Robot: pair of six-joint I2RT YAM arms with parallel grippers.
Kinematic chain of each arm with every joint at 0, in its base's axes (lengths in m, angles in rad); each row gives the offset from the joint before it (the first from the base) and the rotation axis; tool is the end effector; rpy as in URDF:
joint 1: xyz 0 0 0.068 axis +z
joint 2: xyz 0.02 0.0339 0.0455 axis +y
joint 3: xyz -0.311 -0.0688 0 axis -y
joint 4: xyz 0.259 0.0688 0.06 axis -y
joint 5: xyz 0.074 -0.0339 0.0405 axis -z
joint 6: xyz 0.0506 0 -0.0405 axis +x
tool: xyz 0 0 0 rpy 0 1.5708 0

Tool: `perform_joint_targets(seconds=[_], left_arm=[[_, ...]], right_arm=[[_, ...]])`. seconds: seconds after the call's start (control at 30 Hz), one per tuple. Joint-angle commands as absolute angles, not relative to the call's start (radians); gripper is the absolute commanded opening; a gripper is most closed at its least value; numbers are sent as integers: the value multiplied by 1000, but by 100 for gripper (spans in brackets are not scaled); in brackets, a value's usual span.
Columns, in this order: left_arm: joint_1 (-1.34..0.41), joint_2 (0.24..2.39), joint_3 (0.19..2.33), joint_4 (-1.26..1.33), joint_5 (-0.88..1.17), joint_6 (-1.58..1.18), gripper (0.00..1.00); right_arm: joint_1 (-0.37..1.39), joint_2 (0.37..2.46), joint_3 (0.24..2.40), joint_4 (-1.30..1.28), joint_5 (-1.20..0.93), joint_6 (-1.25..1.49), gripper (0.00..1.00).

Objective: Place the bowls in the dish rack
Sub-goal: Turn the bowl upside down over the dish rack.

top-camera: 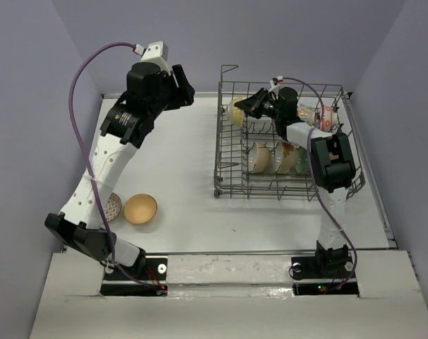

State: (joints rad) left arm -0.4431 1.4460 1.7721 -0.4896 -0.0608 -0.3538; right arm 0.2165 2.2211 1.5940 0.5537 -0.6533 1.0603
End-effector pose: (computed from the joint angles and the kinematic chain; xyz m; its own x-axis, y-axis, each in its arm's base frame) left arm 0.2997 -0.1388 0.5416 -0.2675 -0.2559 -0.9290 0.2997 0.8942 -0.3326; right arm 0.5472 0.1519 0.2493 -0.7004 0.5554 -0.4484 -0.3101 0.3291 0.8919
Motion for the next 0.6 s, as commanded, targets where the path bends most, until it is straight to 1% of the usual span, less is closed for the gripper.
perform_joint_targets(seconds=[0.0, 0.2, 0.3, 0.37, 0.4, 0.57], left_arm=[[-440, 1408, 1756, -440, -57, -359, 69], [-440, 1408, 1752, -437, -51, -360, 69], [-440, 1411, 1752, -436, -48, -360, 69], [-440, 1410, 1750, -436, -48, -362, 69], [-440, 1410, 1750, -436, -48, -362, 69], [-440, 1407, 1746, -436, -51, -361, 68]], right_arm=[[213, 2181, 1643, 519, -598, 971, 1], [213, 2111, 1625, 362, -463, 836, 1], [213, 2097, 1620, 339, -428, 807, 1], [213, 2092, 1624, 307, -405, 789, 2], [213, 2092, 1628, 289, -399, 784, 5], [213, 2092, 1628, 239, -355, 755, 6]])
